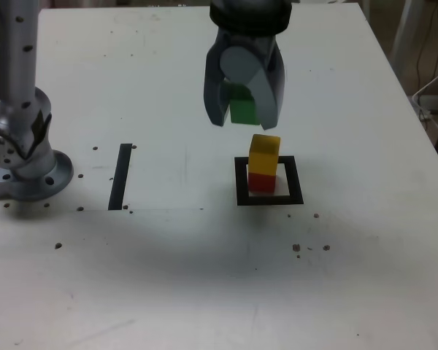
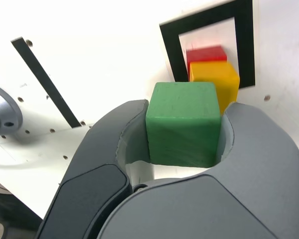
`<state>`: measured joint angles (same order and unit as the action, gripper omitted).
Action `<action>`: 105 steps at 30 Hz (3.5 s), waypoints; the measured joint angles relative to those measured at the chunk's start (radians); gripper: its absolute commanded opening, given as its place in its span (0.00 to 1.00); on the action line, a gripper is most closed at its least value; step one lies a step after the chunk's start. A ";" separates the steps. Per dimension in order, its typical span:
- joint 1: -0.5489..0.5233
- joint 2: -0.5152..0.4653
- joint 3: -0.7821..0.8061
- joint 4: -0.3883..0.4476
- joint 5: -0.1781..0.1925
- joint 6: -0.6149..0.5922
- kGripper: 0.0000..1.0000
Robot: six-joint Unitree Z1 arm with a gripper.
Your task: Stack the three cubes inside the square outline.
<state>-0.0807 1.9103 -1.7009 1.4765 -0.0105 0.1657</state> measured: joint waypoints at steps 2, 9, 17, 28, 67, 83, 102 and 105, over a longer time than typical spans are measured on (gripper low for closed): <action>-0.021 0.004 -0.001 0.000 -0.007 -0.014 0.26; -0.053 0.032 -0.013 -0.008 -0.016 -0.035 0.26; -0.055 0.067 -0.028 -0.023 -0.005 -0.036 0.26; -0.051 0.080 -0.024 -0.048 0.008 -0.036 0.26; -0.011 -0.024 0.123 -0.171 0.073 -0.048 0.99; 0.031 -0.297 0.472 -0.200 0.121 -0.119 0.99; 0.031 -0.423 0.909 -0.409 0.081 -0.236 0.99; 0.031 -0.427 0.919 -0.416 0.075 -0.236 0.99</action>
<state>-0.0499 1.4836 -0.7820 1.0603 0.0650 -0.0704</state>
